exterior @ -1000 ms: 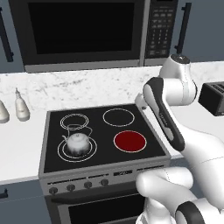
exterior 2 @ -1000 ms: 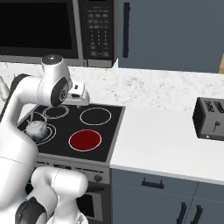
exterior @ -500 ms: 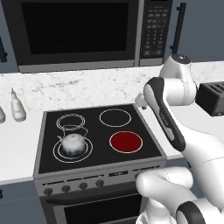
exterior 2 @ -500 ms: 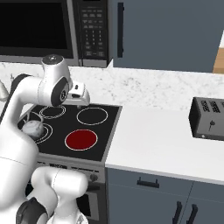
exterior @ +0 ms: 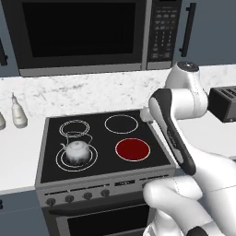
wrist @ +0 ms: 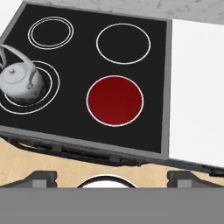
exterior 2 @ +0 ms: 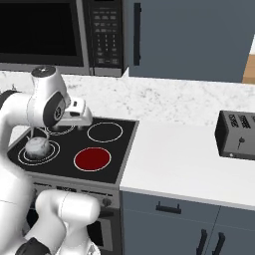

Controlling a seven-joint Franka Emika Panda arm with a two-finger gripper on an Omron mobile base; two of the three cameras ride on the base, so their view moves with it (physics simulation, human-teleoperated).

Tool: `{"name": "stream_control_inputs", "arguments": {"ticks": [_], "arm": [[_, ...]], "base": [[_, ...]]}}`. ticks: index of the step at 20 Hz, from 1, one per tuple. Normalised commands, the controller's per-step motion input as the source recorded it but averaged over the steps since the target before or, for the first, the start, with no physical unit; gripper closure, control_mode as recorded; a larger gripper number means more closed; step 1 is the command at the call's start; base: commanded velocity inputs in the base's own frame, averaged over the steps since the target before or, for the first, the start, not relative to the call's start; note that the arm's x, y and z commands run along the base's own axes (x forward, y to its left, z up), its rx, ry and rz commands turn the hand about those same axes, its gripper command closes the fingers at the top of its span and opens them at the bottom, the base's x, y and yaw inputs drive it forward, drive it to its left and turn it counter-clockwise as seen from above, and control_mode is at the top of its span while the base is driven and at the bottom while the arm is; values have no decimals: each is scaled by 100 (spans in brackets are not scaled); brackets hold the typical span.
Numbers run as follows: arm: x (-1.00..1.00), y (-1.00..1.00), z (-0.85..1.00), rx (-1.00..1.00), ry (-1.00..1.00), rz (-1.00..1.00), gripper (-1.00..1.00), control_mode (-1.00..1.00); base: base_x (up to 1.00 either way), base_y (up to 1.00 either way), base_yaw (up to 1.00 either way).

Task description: Turn off the front right burner of the stove.

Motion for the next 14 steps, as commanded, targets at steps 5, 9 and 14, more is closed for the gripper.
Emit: {"name": "stream_control_inputs", "arguments": {"ticks": [5, 9, 14], "arm": [[-86, 93, -50, -22, -5, 17, -100, -100], [-92, 80, -64, -22, -9, 19, -100, -100], [-82, 63, -72, -24, -13, 17, -100, -100]], "base": [[0, 0, 0], [0, 0, 0], [0, 0, 0]]}}
